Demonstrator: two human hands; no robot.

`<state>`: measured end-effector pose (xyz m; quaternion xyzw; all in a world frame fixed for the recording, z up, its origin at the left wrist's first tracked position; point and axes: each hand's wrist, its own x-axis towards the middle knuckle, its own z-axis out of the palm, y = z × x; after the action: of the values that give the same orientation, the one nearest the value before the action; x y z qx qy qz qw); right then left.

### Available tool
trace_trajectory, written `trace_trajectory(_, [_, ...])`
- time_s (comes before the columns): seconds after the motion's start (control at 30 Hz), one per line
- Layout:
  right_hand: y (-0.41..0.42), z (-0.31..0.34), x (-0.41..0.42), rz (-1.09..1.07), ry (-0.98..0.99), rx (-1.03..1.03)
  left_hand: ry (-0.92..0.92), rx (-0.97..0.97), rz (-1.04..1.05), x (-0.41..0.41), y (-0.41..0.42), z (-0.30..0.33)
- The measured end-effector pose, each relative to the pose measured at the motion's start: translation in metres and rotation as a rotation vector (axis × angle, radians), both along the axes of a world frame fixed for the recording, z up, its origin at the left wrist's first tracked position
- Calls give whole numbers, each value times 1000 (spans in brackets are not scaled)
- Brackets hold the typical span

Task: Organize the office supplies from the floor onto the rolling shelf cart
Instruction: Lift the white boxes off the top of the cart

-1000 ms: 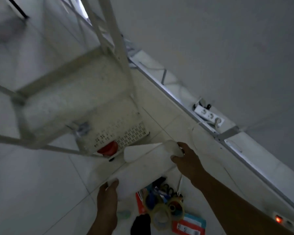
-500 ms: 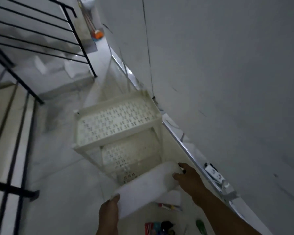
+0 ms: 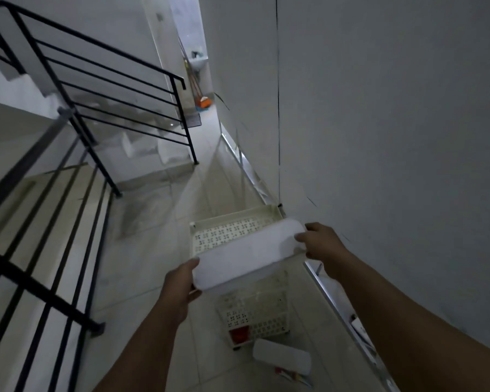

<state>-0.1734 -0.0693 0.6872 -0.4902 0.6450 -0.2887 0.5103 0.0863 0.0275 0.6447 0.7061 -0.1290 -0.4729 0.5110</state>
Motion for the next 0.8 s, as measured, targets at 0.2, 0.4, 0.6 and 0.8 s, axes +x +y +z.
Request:
trace_trajectory(0.2, [-44, 5, 41, 6, -40, 5, -50, -53, 73, 33, -56, 15])
trace_trajectory(0.4, [-95, -29, 79, -13, -36, 87, -42, -43, 63, 62, -105, -10])
trace_trajectory(0.6, [-135, -63, 95, -98, -17, 170, -35, -28, 28, 78, -144, -39])
trace_trajectory(0.8, [-157, -77, 100, -122, 46, 202, -7, -34, -2, 83, -160, -56])
